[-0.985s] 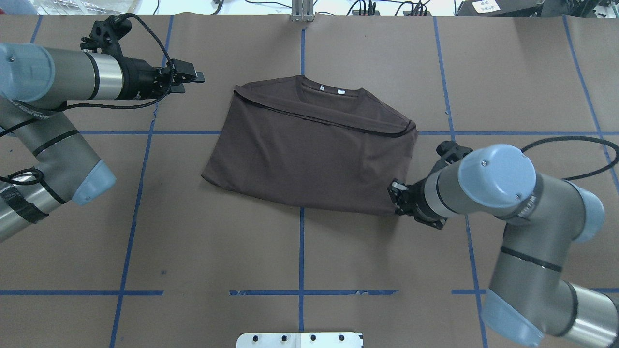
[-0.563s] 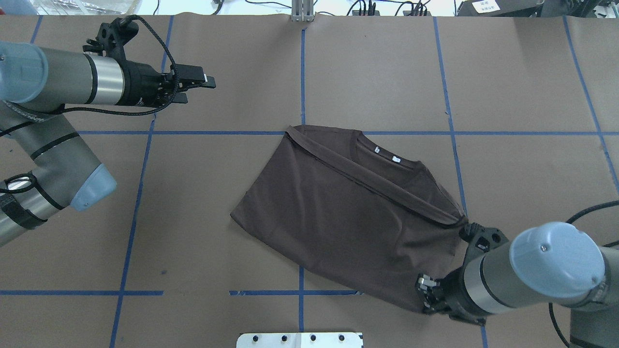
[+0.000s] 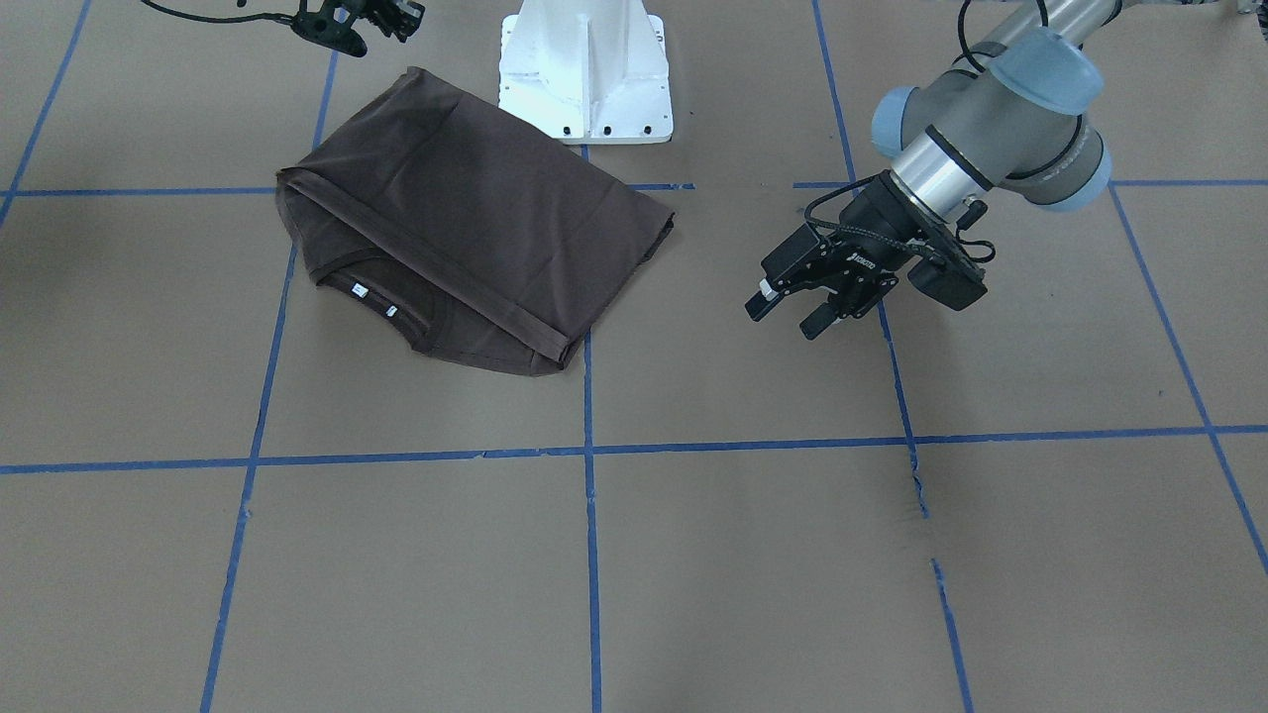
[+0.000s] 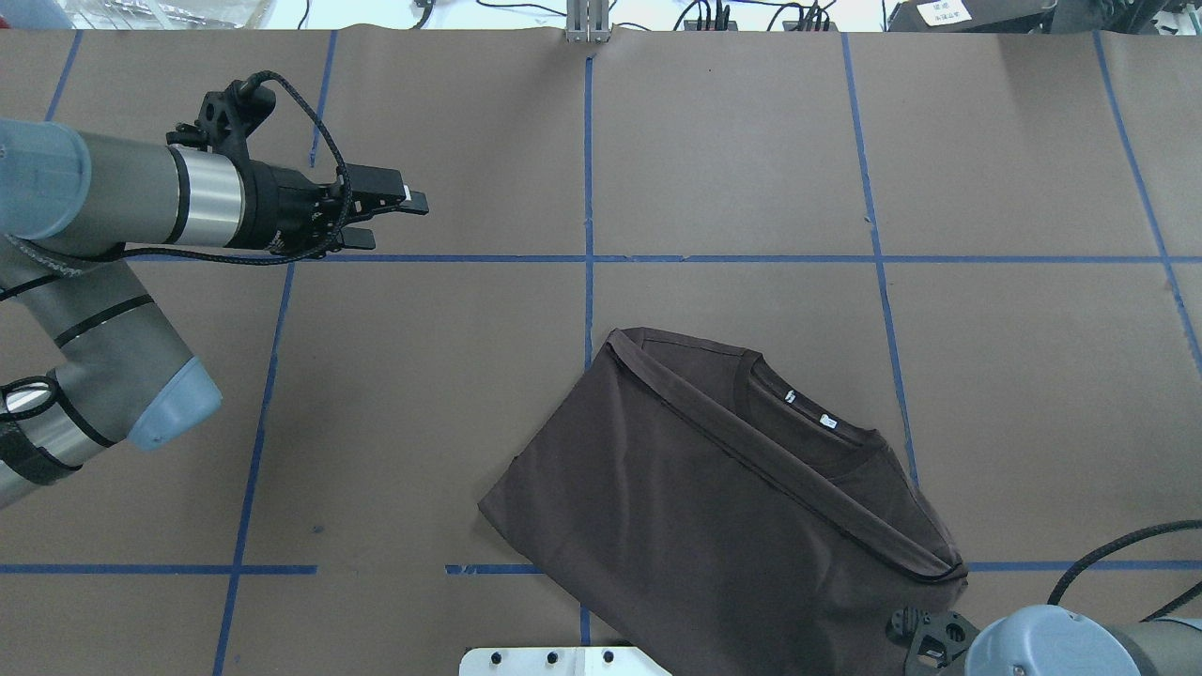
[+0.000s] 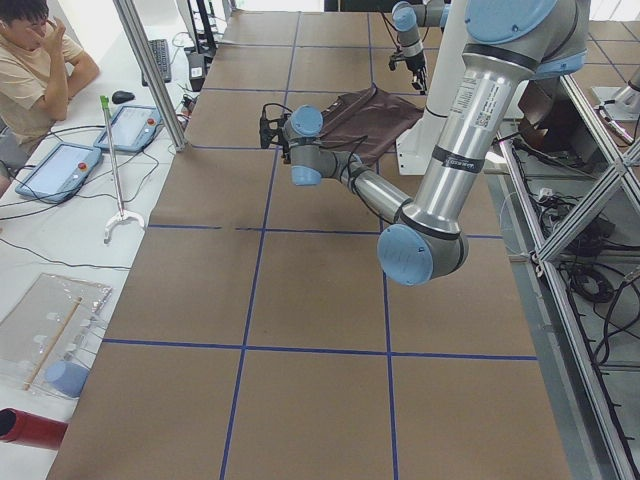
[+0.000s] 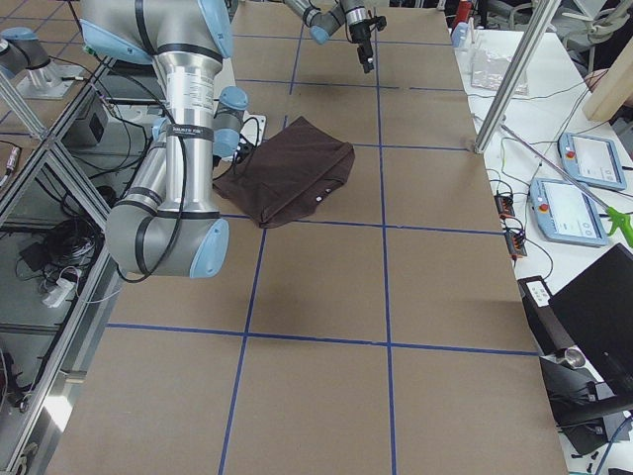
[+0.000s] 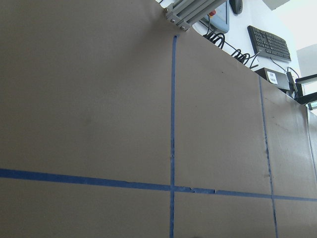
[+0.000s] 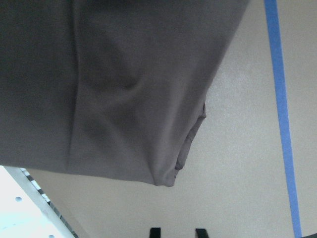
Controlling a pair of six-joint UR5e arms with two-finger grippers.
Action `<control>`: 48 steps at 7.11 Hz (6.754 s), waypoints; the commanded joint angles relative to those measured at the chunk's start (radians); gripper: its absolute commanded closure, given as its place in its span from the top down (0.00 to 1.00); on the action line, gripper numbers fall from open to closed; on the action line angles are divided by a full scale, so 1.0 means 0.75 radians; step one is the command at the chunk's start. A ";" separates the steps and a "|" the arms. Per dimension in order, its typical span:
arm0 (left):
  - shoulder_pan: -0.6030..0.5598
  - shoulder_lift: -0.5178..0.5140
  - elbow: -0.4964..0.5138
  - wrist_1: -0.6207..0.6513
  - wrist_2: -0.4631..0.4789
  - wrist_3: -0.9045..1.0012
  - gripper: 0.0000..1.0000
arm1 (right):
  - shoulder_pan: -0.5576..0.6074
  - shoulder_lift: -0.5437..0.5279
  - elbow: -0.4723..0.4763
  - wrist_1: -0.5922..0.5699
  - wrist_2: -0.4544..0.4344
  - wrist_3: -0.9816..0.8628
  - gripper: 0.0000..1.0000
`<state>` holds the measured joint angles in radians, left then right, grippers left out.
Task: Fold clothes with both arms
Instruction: 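Move the right gripper to the collar edge and the left gripper to the opposite edge, then fold the collar edge over with the right gripper while the left holds, then release the folded edge and draw the right gripper back toward the robot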
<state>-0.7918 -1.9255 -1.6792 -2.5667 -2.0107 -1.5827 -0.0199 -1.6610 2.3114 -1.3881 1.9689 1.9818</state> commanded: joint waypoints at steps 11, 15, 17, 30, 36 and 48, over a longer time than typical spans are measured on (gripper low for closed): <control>0.657 -0.049 -0.258 0.933 0.384 -0.373 0.73 | 0.773 0.419 -0.186 0.012 -0.079 -0.035 1.00; 0.673 -0.112 -0.191 0.937 0.386 -0.373 0.33 | 0.771 0.423 -0.194 0.012 -0.081 -0.035 1.00; 0.669 -0.092 -0.197 0.949 0.386 -0.371 0.00 | 0.771 0.423 -0.196 0.014 -0.081 -0.031 1.00; 0.051 -0.453 0.376 0.459 0.368 -0.072 0.37 | 0.659 0.621 -0.375 0.055 -0.295 -0.035 1.00; 0.049 -0.296 0.155 0.465 0.241 -0.070 0.40 | 0.372 0.691 -0.554 -0.213 -0.512 -0.737 1.00; 0.056 -0.267 0.126 0.457 0.237 -0.070 0.40 | 0.392 0.361 -0.267 -0.331 -0.498 -0.998 1.00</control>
<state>-0.7501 -2.1250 -1.5823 -2.2245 -1.8325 -1.6352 0.2668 -1.4164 2.0979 -1.6284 1.5969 1.2419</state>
